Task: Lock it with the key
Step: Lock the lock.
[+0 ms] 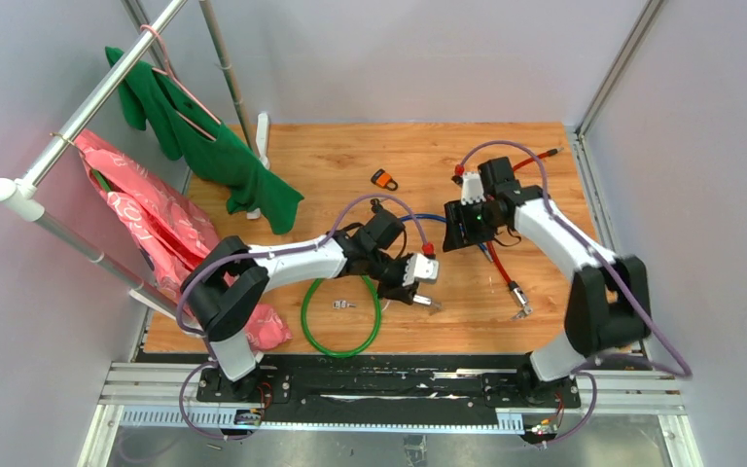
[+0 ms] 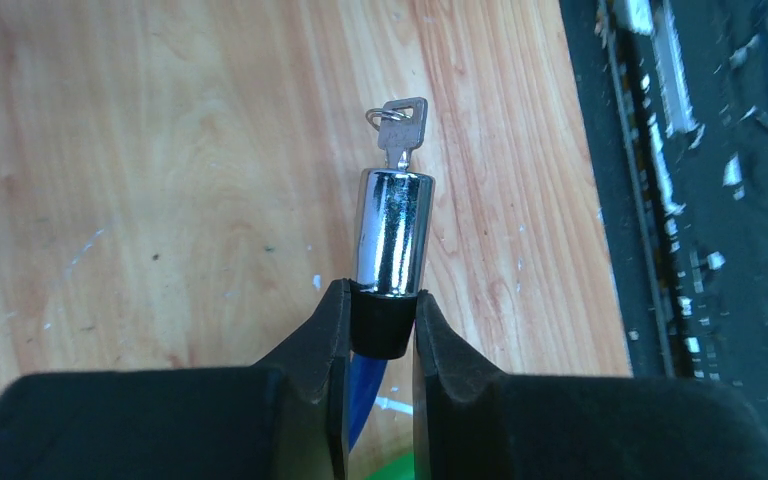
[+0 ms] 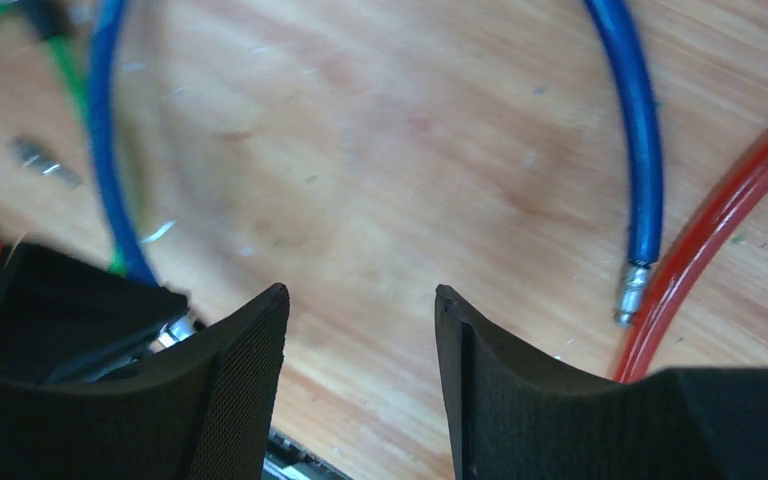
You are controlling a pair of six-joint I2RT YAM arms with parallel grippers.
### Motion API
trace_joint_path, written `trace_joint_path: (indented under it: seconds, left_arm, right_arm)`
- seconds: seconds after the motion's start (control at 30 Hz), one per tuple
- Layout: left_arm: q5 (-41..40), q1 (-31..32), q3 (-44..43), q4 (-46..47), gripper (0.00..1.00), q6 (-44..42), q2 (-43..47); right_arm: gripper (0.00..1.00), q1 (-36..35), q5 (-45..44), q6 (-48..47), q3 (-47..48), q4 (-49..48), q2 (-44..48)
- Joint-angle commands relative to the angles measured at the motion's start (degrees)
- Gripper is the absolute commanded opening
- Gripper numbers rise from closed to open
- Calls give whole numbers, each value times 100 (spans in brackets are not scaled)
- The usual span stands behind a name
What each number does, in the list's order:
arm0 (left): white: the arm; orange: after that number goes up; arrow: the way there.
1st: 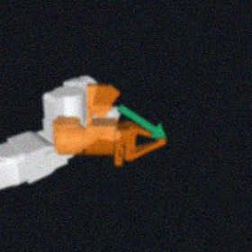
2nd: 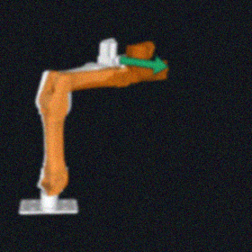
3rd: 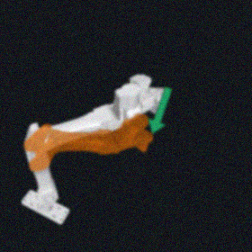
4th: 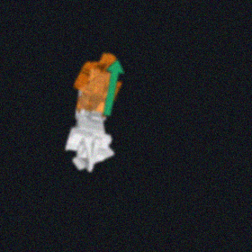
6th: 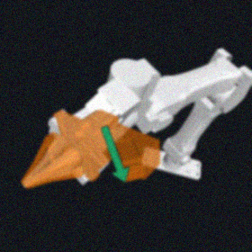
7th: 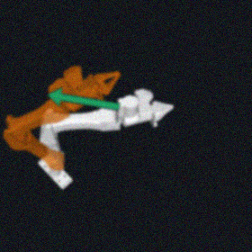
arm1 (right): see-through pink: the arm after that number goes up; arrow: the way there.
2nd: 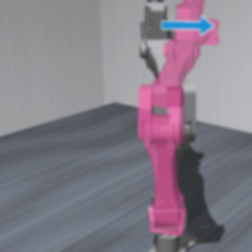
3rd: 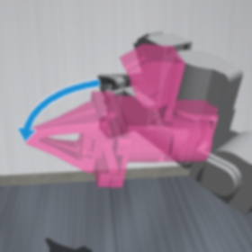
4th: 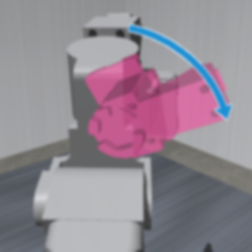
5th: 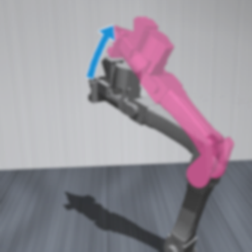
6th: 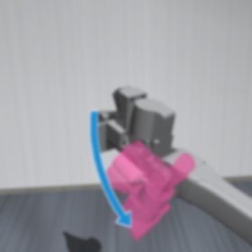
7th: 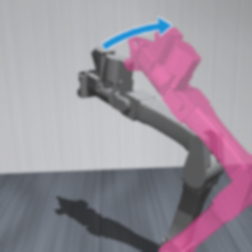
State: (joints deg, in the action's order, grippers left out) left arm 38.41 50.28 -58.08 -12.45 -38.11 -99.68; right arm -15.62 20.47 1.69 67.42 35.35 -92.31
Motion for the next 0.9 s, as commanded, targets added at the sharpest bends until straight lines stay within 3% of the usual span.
trace_joint_path:
  seconds: [0.0,0.17,0.23,0.3,0.37,0.43,0.53,0.87]
  left_arm:
    - [474,-252,-840,-1223,0,880,371]
    - [699,-323,-1732,-2686,0,954,682]
    - [732,-355,-2109,-3027,0,958,743]
    - [790,-382,-2409,-3374,0,887,746]
    - [831,-394,-2645,-3631,0,860,742]
    - [888,-411,-2818,-3777,0,941,709]
    - [1000,-414,-2970,-3833,0,1024,649]
    - [973,-414,-3043,-3603,0,1312,626]
  right_arm:
    - [59,39,1490,-619,-588,-753,1713]
    - [64,39,2671,-1029,-1848,-2665,4001]
    - [70,18,3413,-1390,-2569,-3302,4749]
    - [78,-127,3675,-2099,-2963,-3394,5395]
    - [78,-470,3629,-3496,-3108,-2951,5903]
    - [79,-998,3239,-4691,-3125,-2339,6090]
    - [79,-1891,1977,-5640,-3092,-1904,6102]
    - [72,-2661,1030,-6467,-2859,-1715,5297]
